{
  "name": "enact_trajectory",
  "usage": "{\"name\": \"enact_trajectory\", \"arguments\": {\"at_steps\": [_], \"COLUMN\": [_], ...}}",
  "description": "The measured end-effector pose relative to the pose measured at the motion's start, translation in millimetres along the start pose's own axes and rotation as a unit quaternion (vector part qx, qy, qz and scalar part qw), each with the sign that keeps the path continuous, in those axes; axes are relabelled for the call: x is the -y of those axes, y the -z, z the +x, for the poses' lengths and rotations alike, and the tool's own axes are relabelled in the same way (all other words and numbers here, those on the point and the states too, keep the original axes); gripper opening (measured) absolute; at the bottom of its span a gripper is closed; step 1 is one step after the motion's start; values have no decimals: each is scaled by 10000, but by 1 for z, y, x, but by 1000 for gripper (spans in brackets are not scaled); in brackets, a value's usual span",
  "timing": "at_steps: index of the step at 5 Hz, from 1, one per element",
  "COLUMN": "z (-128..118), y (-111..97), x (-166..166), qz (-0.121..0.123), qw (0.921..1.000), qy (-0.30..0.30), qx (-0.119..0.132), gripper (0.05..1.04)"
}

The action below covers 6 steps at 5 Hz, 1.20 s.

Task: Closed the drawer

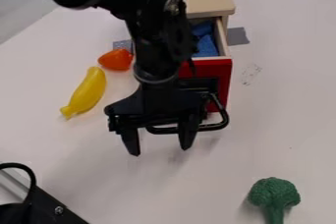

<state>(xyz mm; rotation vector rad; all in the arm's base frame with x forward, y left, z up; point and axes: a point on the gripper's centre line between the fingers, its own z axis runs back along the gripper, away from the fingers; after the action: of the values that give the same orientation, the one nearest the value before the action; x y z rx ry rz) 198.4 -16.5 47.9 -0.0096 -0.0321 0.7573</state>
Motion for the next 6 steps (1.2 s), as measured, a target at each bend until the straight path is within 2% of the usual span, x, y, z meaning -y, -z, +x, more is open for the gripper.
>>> {"name": "enact_trajectory", "arguments": {"at_steps": [2, 4, 6], "z": [21, 28, 40], "y": [-4, -7, -3], "x": [-1, -3, 0], "qz": [-141, -182, -167], "qw": [9994, 9991, 9987], "qy": [-286, -356, -369], "qx": [94, 109, 305], "gripper": [1000, 1000, 1000]}}
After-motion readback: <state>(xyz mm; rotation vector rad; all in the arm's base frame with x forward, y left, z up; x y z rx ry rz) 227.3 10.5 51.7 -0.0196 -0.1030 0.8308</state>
